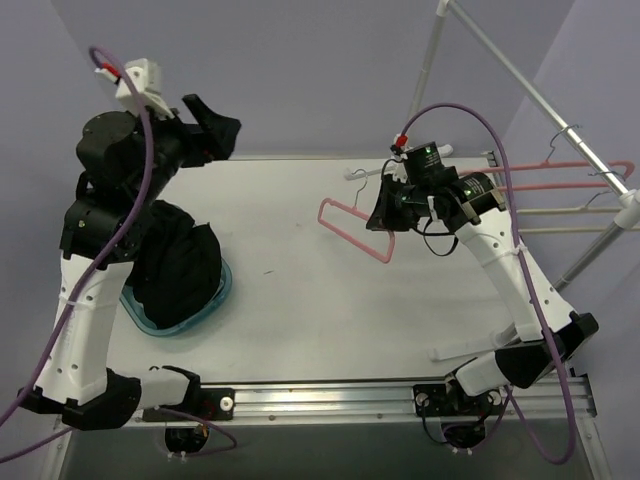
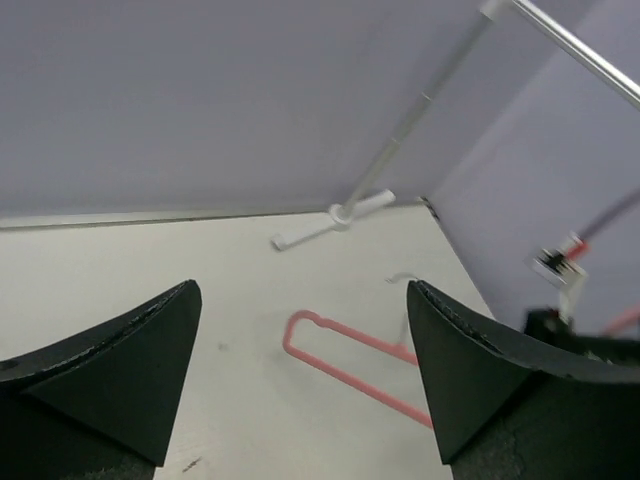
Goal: Remove the skirt from the hanger
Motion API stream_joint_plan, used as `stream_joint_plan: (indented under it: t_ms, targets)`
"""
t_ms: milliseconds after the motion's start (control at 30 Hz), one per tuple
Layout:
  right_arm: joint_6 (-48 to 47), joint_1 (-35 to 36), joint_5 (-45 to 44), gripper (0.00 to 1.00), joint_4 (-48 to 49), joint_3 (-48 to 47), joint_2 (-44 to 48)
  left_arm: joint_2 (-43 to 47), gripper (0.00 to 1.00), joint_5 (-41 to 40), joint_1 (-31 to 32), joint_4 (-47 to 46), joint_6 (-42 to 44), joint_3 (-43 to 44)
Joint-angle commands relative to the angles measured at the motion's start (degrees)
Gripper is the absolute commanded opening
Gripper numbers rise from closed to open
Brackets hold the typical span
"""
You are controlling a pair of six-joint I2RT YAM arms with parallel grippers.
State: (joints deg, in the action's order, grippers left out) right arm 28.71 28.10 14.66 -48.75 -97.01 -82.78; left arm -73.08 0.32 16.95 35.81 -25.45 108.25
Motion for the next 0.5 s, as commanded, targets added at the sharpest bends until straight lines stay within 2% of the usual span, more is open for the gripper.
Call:
stream_joint_plan:
  t_ms: [0,167,200,233,267,300,333,467]
  targets:
    - [4.7,-0.5,-4.4,0.00,3.1,-2.3,-1.4,0.0,0.93,-1.4,11.8,1.4,10.9,4.0]
    - [10.9,-0.9,-8.4,0.00,4.2,-2.8,-2.8,5.2,0.92,-10.5,28.1,-0.2,19.1,-4.1]
    - [13.4,-0.9,-8.8,0.00,4.5,-2.9,-3.0,5.9,0.92,-14.9,30.9,0.0,21.4,-5.3]
    - [14.5,-0.9,-8.7,0.00,4.7,-2.9,-3.3,6.6,0.93,-17.3,36.8,0.3,22.7,-6.1]
    - [15.3,-0.9,-8.2,0.00,5.1,-2.9,-3.6,6.7,0.94,-19.9,40.1,1.6,24.3,-6.9]
    - [16.6,-0.9,-8.0,0.00,5.2,-3.4,-4.0,6.7,0.95,-22.8,43.2,2.3,27.7,-7.0]
    - [17.2,-0.9,-8.0,0.00,5.2,-3.5,-4.5,6.4,0.95,-28.0,49.4,2.9,29.1,-7.0]
    - [19.4,-0.8,-8.8,0.00,5.4,-3.9,-4.6,2.8,0.97,-38.4,60.1,7.5,33.8,-5.2]
